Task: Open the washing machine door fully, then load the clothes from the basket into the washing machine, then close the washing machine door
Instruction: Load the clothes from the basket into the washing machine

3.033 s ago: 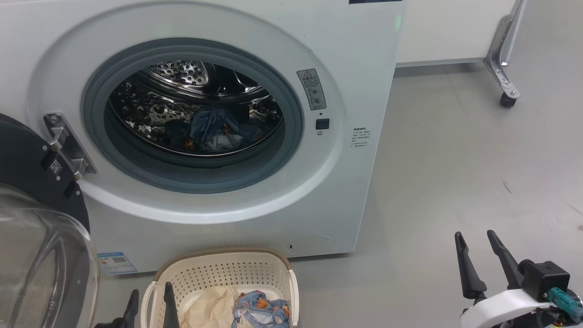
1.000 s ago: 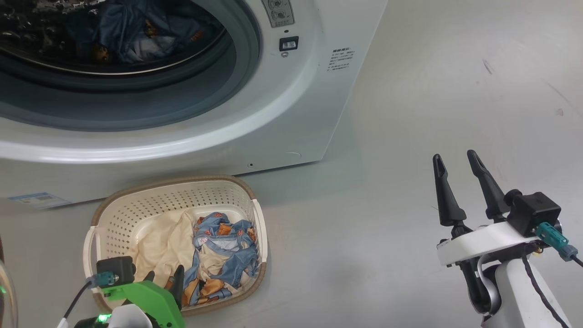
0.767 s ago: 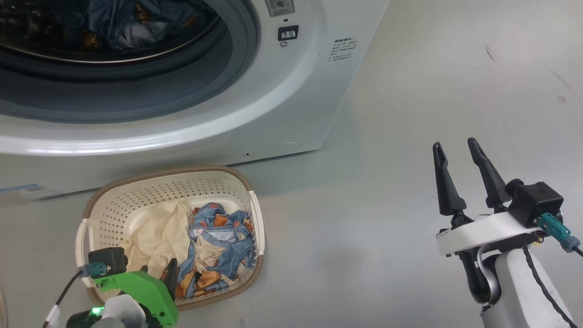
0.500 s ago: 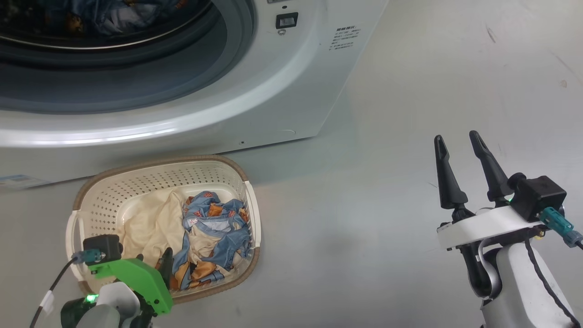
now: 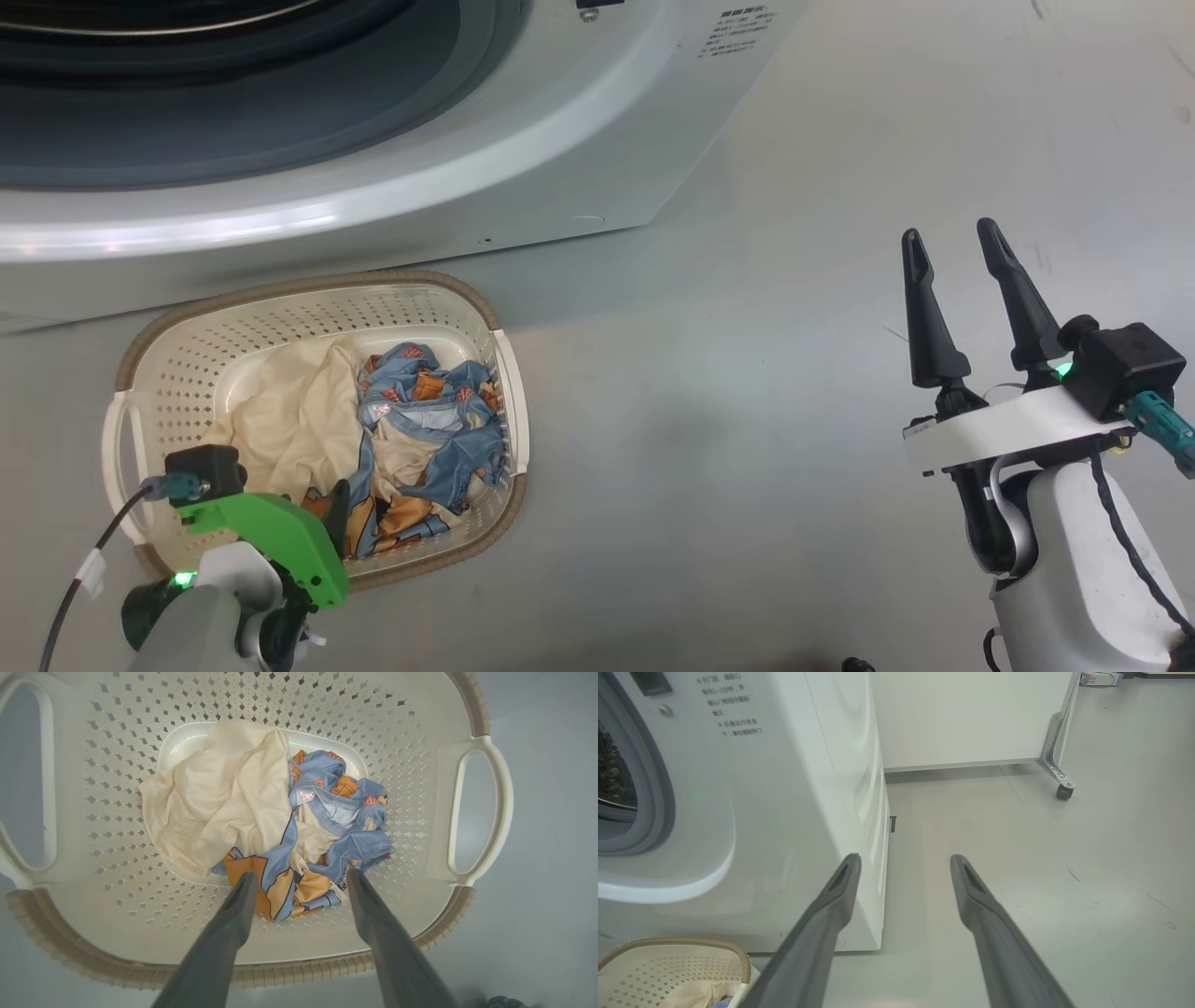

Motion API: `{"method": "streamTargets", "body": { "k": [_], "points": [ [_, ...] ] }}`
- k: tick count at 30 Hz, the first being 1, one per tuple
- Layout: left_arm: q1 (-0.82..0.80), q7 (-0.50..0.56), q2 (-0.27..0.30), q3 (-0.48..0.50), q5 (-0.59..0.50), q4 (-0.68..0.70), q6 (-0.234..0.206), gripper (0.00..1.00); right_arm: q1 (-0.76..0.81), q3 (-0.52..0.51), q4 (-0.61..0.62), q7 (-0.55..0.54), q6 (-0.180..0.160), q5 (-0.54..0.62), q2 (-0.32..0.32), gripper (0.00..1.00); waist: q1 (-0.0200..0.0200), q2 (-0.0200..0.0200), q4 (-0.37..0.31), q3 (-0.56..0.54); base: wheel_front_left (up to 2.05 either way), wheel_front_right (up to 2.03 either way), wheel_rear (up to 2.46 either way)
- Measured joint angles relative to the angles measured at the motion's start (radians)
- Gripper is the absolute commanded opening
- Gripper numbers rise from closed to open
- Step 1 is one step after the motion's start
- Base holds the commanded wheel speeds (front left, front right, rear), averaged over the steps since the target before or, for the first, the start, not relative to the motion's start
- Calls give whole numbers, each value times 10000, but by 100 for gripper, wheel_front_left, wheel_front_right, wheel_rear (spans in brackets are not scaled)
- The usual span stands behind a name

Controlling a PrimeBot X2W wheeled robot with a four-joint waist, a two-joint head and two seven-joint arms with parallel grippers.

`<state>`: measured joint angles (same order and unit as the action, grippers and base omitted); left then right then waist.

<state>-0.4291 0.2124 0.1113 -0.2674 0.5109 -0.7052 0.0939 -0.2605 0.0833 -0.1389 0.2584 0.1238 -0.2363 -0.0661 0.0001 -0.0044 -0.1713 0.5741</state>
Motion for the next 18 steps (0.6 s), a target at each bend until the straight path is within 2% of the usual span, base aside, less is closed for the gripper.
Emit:
{"method": "streamTargets", "body": {
  "k": [18],
  "points": [
    [-1168, 134, -19, -226, -13, -878, 100, 100, -562, -144, 219, 2, 0, 151, -54, 100, 0, 0, 60, 1301, 0, 0, 0]
  ]
}}
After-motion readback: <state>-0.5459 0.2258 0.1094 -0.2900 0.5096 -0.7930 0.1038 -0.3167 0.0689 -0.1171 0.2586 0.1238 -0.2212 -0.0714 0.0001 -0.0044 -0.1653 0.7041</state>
